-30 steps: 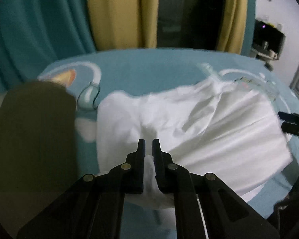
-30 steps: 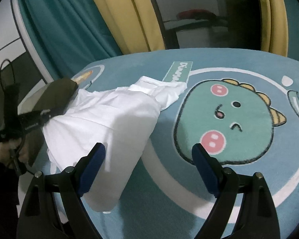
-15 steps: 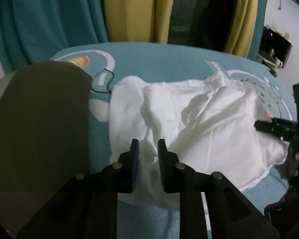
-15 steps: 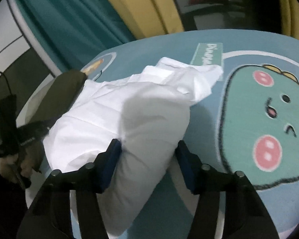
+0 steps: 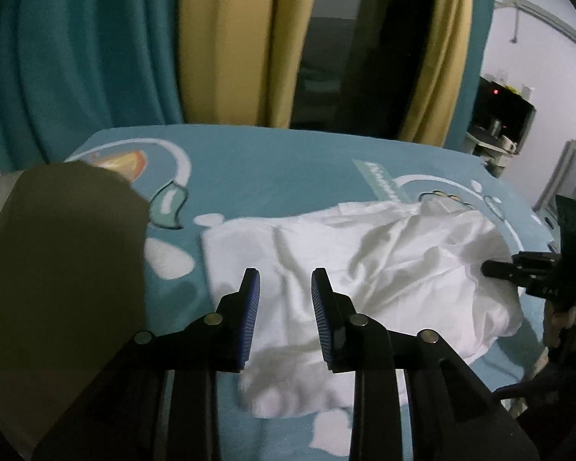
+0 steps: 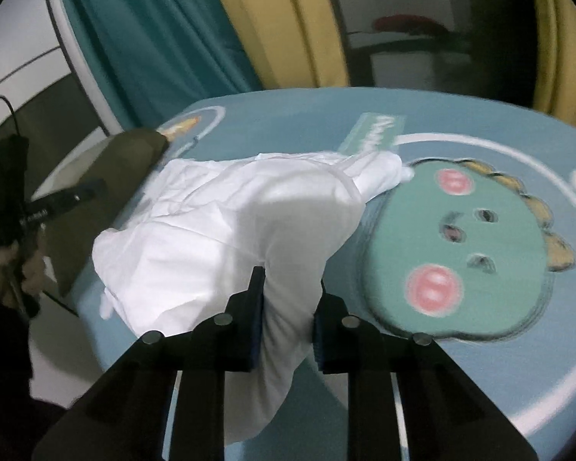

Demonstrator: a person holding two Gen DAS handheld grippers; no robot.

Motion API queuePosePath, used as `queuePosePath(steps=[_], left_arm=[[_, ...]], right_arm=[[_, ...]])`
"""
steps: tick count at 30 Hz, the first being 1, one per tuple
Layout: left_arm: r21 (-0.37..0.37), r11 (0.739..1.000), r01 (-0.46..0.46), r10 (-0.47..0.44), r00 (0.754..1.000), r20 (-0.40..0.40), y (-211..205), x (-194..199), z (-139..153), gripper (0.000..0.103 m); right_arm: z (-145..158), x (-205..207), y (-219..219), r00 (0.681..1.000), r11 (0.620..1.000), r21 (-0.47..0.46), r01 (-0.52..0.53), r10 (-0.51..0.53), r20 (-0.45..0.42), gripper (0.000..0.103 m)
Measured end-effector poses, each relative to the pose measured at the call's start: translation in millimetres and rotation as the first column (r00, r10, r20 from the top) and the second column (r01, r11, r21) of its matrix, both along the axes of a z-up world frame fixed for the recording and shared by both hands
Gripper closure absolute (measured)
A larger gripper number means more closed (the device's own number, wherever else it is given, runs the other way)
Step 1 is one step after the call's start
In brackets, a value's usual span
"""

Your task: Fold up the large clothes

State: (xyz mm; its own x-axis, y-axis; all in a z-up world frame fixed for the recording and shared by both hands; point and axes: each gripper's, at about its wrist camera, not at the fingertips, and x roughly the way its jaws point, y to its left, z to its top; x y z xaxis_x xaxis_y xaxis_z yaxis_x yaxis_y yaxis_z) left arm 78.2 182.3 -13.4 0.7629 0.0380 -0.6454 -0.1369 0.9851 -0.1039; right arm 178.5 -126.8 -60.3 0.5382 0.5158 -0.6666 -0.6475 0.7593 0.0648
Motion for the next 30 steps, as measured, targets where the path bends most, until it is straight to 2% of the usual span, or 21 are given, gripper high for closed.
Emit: queuePosePath(steps=[5,7,8,12,14,15,16,18,20,23,25,28,30], left_arm=[[-0.036,0.999,0.036,-0.037,0.999,-0.019,-14.9,10.6,-6.2,0.07],[-0.058,0.997,0.058,-0.06,0.998,-0.034,-23.4,16.8,-12.2,0.066],[-0.064,0.995,0.072,-0.075,0.996,-0.044,-28.1,20.7,-15.8,0.066],[-0.049,0.992,0.116,-0.119,0.99,-0.075,-50.7,30.6,-23.1,0.066],[-0.044,0.99,0.132,-0.135,0.988,-0.076,-56.5,33.1,-23.3,0.066],[-0.042,0.99,0.133,-0.135,0.988,-0.077,-57.4,33.7,-23.1,0.066],[-0.039,0.991,0.13,-0.133,0.988,-0.078,-57.4,34.1,-23.0,0.066],[-0.039,0.992,0.118,-0.121,0.99,-0.079,-55.4,33.8,-22.4,0.066],[-0.044,0.994,0.102,-0.105,0.991,-0.079,-50.5,33.3,-22.8,0.066],[-0.052,0.996,0.076,-0.08,0.994,-0.081,-42.6,32.1,-23.9,0.064],[-0.054,0.997,0.061,-0.066,0.994,-0.085,-37.8,30.4,-26.0,0.056],[-0.063,0.997,0.039,-0.046,0.994,-0.098,-30.1,27.1,-31.4,0.053],[-0.068,0.997,0.026,-0.033,0.993,-0.11,-25.9,25.5,-35.4,0.053]], right_arm=[[9.6,-11.9,-39.6,0.997,0.993,-0.094,0.07,-0.067,0.035,0.082],[6.9,-12.2,-51.4,0.994,0.985,-0.14,0.102,-0.097,0.04,0.079],[3.8,-10.8,-54.4,0.994,0.983,-0.146,0.112,-0.109,0.034,0.072],[0.6,-6.9,-69.0,0.99,0.989,-0.056,0.138,-0.139,-0.003,0.053],[8.6,-7.3,-73.9,0.99,0.99,-0.012,0.14,-0.14,-0.004,0.051],[18.2,-6.8,-80.5,0.989,0.988,0.038,0.148,-0.149,0.006,0.049],[24.4,-6.6,-85.6,0.987,0.984,0.073,0.16,-0.162,0.016,0.047],[37.5,-1.9,-98.4,0.976,0.966,0.155,0.205,-0.213,0.037,0.033],[40.5,8.6,-103.9,0.96,0.948,0.178,0.263,-0.275,0.046,0.032],[28.9,27.9,-96.1,0.949,0.94,0.135,0.312,-0.316,0.004,0.032],[14.9,38.1,-84.4,0.953,0.948,0.093,0.304,-0.303,-0.027,0.032],[-4.1,43.1,-62.2,0.953,0.953,-0.019,0.302,-0.303,-0.007,0.032],[-12.0,43.5,-50.9,0.955,0.954,-0.045,0.297,-0.297,0.006,0.032]])
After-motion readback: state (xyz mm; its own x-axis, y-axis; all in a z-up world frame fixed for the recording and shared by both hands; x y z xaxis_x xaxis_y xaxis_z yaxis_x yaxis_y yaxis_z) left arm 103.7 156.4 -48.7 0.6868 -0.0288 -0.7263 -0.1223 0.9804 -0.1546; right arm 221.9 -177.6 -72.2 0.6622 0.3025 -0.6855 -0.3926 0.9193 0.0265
